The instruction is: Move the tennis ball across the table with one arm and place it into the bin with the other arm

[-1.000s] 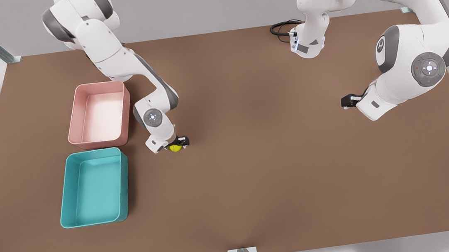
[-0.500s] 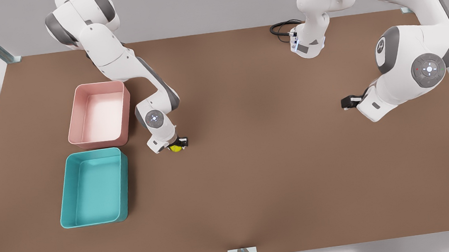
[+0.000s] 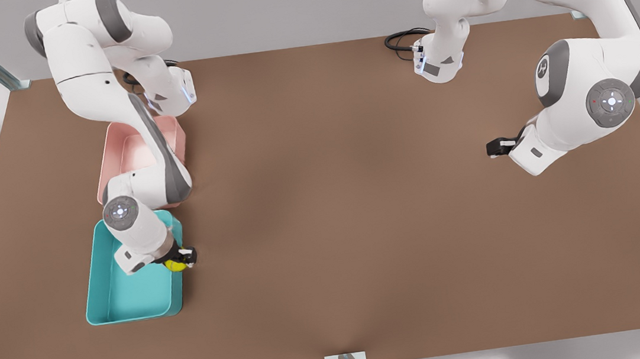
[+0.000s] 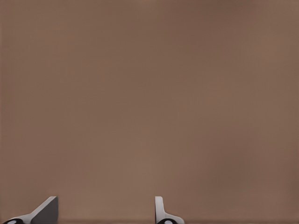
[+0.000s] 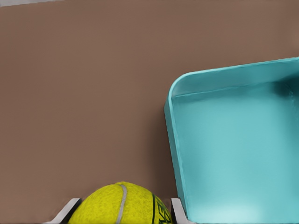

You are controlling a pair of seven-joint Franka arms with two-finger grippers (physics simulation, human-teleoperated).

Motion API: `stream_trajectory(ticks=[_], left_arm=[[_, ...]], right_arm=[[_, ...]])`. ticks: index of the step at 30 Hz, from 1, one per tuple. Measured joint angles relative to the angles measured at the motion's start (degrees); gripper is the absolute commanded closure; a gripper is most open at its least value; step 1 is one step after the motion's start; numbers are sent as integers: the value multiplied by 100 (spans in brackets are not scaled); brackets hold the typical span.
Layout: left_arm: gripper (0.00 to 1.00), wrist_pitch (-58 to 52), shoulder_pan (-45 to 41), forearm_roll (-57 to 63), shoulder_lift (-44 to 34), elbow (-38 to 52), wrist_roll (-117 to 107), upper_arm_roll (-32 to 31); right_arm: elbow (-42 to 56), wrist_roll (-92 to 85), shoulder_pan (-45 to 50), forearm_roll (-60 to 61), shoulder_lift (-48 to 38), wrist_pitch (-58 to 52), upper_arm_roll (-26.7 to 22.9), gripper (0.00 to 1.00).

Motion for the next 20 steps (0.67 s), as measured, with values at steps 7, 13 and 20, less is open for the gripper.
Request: stream_trajectory(ticks=[7, 13, 20], left_arm=[[0, 0, 0, 1, 32, 0, -22, 0], [0, -3, -6, 1, 27, 7, -35, 0], [0, -28, -3, -14, 26, -1, -44, 0]], right_arm=[[177, -1042, -1011, -555, 531, -497, -34, 0], [2383, -1385, -216, 372, 783, -2362, 65, 0], [1560, -1314, -385, 97, -1579, -4463, 123, 0]])
